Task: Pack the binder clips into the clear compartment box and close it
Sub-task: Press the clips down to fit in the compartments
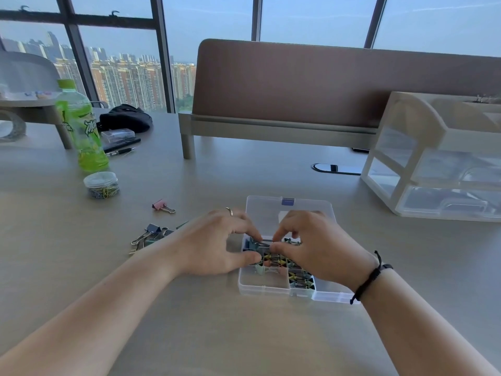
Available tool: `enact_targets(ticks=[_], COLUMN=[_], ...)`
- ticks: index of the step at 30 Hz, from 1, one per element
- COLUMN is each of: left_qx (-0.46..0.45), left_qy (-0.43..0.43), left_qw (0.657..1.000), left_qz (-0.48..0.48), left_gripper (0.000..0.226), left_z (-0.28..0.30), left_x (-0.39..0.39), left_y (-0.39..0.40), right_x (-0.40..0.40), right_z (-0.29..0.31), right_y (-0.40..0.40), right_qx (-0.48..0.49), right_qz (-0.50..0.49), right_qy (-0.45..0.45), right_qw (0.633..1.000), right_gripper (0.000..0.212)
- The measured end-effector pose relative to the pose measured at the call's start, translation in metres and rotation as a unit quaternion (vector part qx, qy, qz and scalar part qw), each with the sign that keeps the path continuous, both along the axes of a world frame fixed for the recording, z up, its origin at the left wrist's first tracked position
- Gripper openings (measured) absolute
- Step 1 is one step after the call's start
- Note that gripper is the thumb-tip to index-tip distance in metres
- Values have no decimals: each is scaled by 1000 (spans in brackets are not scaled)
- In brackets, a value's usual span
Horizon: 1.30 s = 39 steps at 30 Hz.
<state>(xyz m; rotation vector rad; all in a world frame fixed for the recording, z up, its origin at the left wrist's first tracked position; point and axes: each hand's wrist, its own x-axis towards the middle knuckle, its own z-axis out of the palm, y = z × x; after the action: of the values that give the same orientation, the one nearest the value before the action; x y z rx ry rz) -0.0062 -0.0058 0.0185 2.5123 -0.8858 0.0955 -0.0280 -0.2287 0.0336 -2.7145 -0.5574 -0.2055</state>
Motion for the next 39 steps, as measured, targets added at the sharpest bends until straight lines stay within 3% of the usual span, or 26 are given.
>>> enact_targets(ticks=[13, 39], left_qx=[-11, -15], left_qy=[-5, -37], left_qw=[1000, 999], left_qz=[-28, -24], left_gripper=[36, 31], left_z=[-1, 1], left_x=[0, -5], left_y=[2, -2], right_x=[-1, 0], right_z=[4, 7], right_y=[-6, -8], right_qx=[-7, -31], right_qz=[5, 33], right_qy=[10, 20], right_qw=[1000, 999], right_gripper=[13, 17])
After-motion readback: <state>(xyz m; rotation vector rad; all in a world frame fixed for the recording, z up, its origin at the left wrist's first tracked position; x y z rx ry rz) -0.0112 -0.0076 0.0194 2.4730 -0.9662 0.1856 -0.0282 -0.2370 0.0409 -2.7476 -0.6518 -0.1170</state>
